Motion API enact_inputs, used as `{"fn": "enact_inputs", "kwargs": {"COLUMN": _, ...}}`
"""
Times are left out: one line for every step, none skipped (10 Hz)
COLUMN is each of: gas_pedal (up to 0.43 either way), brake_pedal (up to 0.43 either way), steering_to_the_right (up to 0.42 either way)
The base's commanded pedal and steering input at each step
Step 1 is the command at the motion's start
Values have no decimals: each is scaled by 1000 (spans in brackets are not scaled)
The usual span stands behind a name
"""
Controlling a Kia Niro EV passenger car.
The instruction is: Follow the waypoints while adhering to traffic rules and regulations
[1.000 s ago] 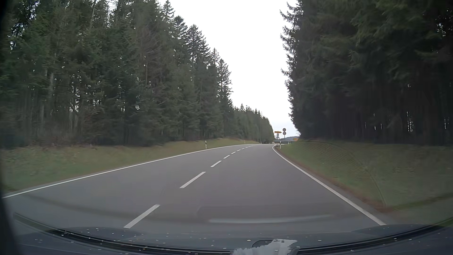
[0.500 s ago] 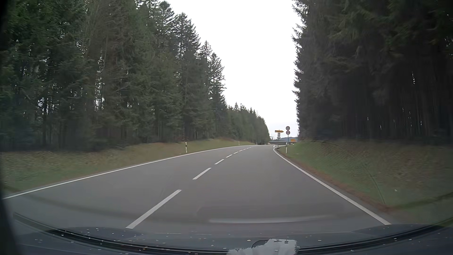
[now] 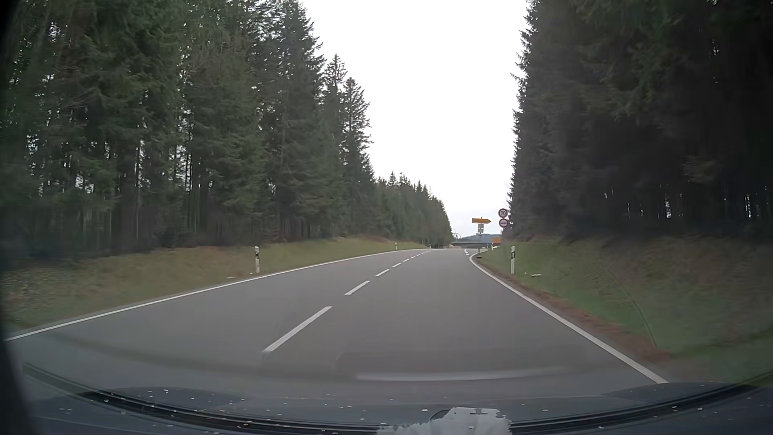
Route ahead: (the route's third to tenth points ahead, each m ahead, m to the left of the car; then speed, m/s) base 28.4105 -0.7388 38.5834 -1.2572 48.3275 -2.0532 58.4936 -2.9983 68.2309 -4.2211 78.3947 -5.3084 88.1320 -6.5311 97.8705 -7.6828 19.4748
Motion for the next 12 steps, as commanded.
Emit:
{"fn": "enact_inputs", "kwargs": {"gas_pedal": 0, "brake_pedal": 0, "steering_to_the_right": 13}}
{"fn": "enact_inputs", "kwargs": {"gas_pedal": 0, "brake_pedal": 0, "steering_to_the_right": 13}}
{"fn": "enact_inputs", "kwargs": {"gas_pedal": 0, "brake_pedal": 0, "steering_to_the_right": 13}}
{"fn": "enact_inputs", "kwargs": {"gas_pedal": 0, "brake_pedal": 0, "steering_to_the_right": 13}}
{"fn": "enact_inputs", "kwargs": {"gas_pedal": 0, "brake_pedal": 0, "steering_to_the_right": 13}}
{"fn": "enact_inputs", "kwargs": {"gas_pedal": 0, "brake_pedal": 0, "steering_to_the_right": 13}}
{"fn": "enact_inputs", "kwargs": {"gas_pedal": 20, "brake_pedal": 0, "steering_to_the_right": 12}}
{"fn": "enact_inputs", "kwargs": {"gas_pedal": 47, "brake_pedal": 0, "steering_to_the_right": 11}}
{"fn": "enact_inputs", "kwargs": {"gas_pedal": 47, "brake_pedal": 0, "steering_to_the_right": 11}}
{"fn": "enact_inputs", "kwargs": {"gas_pedal": 59, "brake_pedal": 0, "steering_to_the_right": 11}}
{"fn": "enact_inputs", "kwargs": {"gas_pedal": 79, "brake_pedal": 0, "steering_to_the_right": 11}}
{"fn": "enact_inputs", "kwargs": {"gas_pedal": 87, "brake_pedal": 0, "steering_to_the_right": 11}}
